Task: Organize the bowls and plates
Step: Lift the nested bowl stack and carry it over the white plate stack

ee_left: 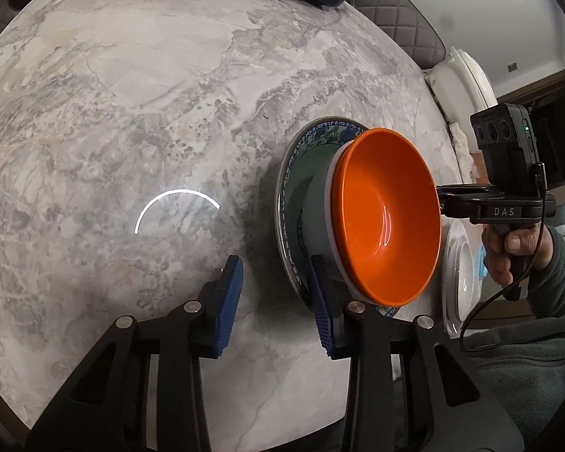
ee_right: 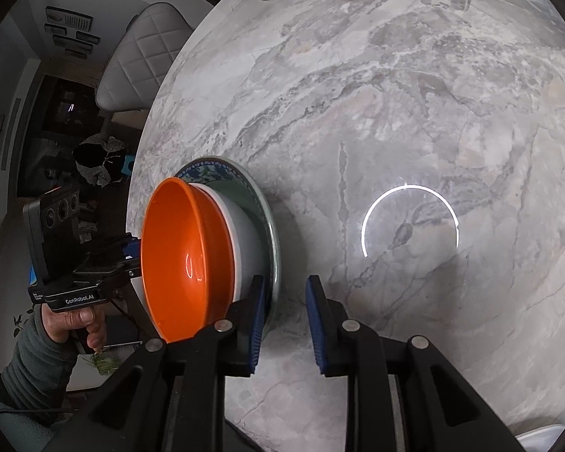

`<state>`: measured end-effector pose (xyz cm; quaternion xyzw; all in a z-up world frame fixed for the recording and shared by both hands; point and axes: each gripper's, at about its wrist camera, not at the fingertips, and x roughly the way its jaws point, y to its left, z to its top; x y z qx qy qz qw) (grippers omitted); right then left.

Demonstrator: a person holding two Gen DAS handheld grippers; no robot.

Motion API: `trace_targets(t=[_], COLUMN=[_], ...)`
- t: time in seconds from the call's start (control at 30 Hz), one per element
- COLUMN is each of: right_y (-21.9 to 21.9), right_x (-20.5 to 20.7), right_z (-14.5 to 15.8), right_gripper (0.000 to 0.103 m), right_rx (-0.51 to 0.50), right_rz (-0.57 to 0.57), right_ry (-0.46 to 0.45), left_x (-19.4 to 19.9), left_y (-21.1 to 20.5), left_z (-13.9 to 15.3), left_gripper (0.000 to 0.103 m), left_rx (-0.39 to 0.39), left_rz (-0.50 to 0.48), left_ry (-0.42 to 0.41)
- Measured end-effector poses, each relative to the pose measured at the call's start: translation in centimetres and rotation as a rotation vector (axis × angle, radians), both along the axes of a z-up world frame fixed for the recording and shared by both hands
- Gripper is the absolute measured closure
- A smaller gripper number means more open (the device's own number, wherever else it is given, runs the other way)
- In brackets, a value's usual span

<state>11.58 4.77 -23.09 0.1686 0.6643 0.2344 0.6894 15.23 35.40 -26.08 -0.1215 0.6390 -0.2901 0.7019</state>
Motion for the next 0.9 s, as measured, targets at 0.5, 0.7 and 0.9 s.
trace_targets(t=[0.5, 0.7, 0.9], right_y=[-0.7, -1.1, -0.9], right_x=[0.6, 0.5, 0.4], right_z=[-0.7, -1.0, -0.8], right_gripper=[0.093, 0.093, 0.093], right_rx=[0.114, 0.145, 0.137], right_rz=[-0.022, -0.055, -0.062], right_ry=[0.033, 0.054, 0.05], left_x=[0.8, 1.0, 1.0], left_y=[-0.2, -0.6, -0.4], left_z=[0.0, 0.1, 0.0], left_gripper=[0.087, 0.093, 0.095], left_rx=[-0.048, -0.049, -0.059], left_rz=[-0.018, -0.026, -0.001], left_ry=[0.049, 0.061, 0.073])
